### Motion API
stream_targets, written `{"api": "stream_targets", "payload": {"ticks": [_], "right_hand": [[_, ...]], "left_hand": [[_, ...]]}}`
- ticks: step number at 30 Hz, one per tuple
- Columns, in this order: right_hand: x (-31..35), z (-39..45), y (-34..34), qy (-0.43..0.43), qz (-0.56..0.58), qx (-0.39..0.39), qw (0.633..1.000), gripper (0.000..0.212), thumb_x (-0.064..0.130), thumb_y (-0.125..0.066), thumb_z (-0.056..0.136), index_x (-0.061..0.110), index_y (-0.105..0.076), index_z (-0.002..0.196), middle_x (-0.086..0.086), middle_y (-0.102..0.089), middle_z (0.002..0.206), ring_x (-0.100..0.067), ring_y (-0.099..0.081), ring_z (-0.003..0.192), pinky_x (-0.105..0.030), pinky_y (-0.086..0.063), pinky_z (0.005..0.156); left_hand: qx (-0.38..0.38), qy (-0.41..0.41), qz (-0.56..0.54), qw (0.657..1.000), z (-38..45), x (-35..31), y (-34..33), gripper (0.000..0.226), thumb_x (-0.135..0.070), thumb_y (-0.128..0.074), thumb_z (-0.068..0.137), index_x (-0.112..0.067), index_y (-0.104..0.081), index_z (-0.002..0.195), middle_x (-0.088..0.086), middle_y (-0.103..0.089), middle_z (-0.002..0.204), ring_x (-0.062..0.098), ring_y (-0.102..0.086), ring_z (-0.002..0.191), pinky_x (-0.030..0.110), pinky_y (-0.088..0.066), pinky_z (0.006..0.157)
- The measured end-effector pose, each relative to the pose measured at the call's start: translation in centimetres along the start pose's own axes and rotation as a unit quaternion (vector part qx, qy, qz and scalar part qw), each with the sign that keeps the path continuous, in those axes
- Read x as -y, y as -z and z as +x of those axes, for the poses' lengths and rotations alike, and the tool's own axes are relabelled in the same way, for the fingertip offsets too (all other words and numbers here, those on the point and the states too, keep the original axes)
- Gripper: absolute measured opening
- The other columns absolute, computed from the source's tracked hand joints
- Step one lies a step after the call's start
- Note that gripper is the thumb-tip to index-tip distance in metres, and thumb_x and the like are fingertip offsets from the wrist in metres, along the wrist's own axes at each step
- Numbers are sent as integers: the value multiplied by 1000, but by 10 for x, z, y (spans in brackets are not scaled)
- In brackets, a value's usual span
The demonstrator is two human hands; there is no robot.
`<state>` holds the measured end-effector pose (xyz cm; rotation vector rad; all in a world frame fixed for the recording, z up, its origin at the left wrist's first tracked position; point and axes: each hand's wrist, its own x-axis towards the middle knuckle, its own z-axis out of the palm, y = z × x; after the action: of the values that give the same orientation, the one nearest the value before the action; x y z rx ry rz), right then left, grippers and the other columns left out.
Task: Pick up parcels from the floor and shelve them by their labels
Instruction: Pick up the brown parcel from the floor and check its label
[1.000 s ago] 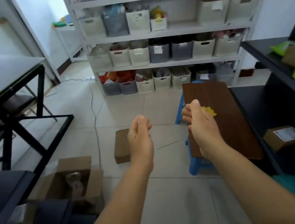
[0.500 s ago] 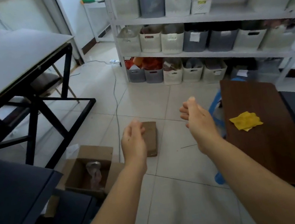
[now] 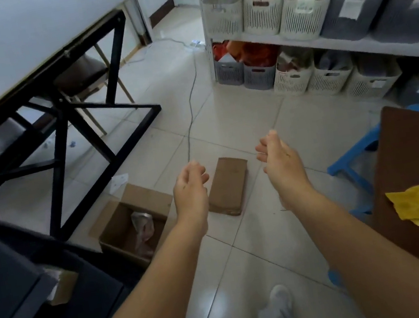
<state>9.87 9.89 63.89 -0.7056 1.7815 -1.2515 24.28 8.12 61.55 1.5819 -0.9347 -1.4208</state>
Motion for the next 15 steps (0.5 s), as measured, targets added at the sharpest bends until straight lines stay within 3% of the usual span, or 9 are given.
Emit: {"api": "stream_targets", "payload": {"ticks": [3,6,12,15], "right_hand": [[-4,39,2,-12,-11,7,1000,51,47,-27,102,15,-56,129,-3,-61,131,-18,-56,120,-41,-42,106],[-23,83,1,-40,-18,3,999,54,45,-27,103,11,-54,135,-4,-61,134,-18,-57,122,-40,-41,107],[-84,145,-21,-79,-23,-6,997,45,45,-27,103,16,-57,121,-4,-62,128,-18,-58,115,-40,-44,103],[-126,174,-36,-92,-31,-15,995,42,46,-26,102,20,-56,118,-2,-61,125,-18,-57,115,-39,-44,101]], "left_hand": [[-9,19,-6,1000,28,4,-21,25,-36,-41,104,-22,-62,105,-13,-63,100,16,-61,116,34,-44,103],[-20,43,5,999,63,21,-42,21,-35,-43,103,-32,-58,89,-13,-63,98,18,-61,118,40,-44,109],[-20,70,49,996,135,73,-57,18,-36,-43,101,-28,-58,103,-14,-61,101,21,-59,122,47,-43,111],[-19,75,68,995,178,114,-62,19,-35,-42,101,-30,-58,92,-9,-63,106,19,-60,121,45,-43,110]]}}
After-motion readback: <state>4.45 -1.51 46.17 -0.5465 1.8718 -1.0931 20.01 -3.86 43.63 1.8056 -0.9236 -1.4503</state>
